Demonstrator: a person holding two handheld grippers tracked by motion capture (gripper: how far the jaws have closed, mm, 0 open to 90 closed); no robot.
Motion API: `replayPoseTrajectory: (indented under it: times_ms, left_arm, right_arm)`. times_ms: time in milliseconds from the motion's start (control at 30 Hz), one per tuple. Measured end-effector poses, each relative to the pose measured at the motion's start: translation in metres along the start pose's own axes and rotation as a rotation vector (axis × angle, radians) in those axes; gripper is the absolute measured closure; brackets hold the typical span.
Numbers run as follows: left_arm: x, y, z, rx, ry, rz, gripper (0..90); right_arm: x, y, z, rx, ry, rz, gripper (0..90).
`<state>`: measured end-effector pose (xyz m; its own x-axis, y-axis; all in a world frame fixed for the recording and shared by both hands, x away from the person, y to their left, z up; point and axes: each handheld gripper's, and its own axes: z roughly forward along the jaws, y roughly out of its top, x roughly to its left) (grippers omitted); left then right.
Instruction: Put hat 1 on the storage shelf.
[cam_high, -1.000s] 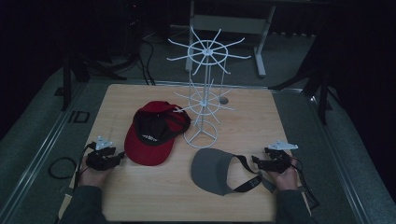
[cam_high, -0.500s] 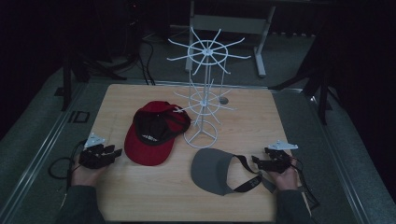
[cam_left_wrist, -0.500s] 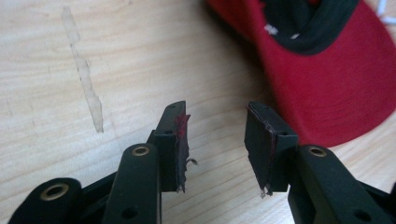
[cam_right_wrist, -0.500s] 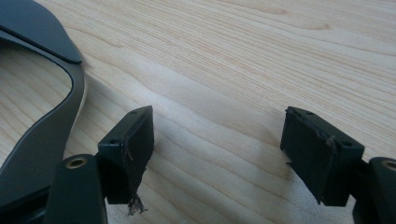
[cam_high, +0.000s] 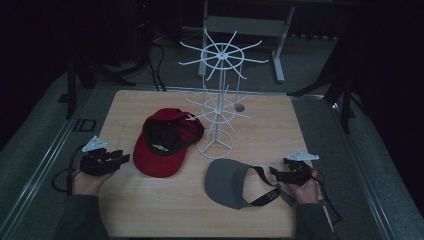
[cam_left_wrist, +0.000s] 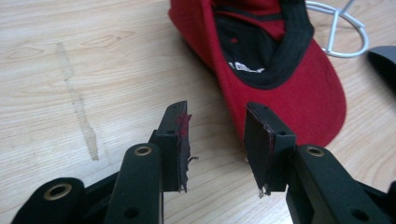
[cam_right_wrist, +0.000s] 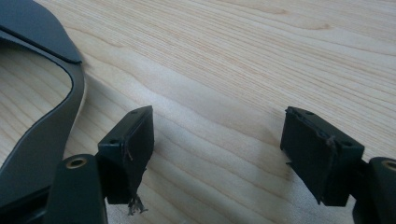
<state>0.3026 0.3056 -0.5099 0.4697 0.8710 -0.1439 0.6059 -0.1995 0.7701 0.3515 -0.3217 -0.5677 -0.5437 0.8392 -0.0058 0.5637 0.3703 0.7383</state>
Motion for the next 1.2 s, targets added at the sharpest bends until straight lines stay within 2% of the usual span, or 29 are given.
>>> replayPoseTrajectory:
  times_ms: [200, 533, 733, 833, 1100, 1167, 1200]
  left_arm:
    - [-0.003, 0.005, 0.002, 0.025, -0.041, 0.018, 67.3]
    - [-0.002, 0.009, 0.022, 0.1, -0.053, -0.009, 70.2]
    - [-0.01, 0.007, 0.033, 0.16, -0.067, 0.008, 73.6]
    - [-0.015, 0.007, 0.035, 0.17, -0.094, 0.003, 74.6]
    - [-0.035, 0.009, 0.046, 0.221, -0.183, 0.026, 71.7]
    - [-0.036, 0.01, 0.048, 0.224, -0.189, 0.027, 70.0]
    - [-0.039, 0.012, 0.054, 0.236, -0.198, 0.035, 70.0]
  right_arm:
    - [0.0, 0.0, 0.0, 0.0, 0.0, 0.0, 25.8]
    - [0.0, 0.0, 0.0, 0.0, 0.0, 0.001, 25.8]
    - [0.0, 0.0, 0.0, 0.0, 0.0, 0.0, 25.8]
    - [0.0, 0.0, 0.0, 0.0, 0.0, 0.0, 25.7]
    - [0.0, 0.0, 0.0, 0.0, -0.001, -0.001, 25.8]
    - [0.0, 0.0, 0.0, 0.0, -0.001, 0.0, 25.8]
    - [0.0, 0.0, 0.0, 0.0, -0.001, 0.0, 25.8]
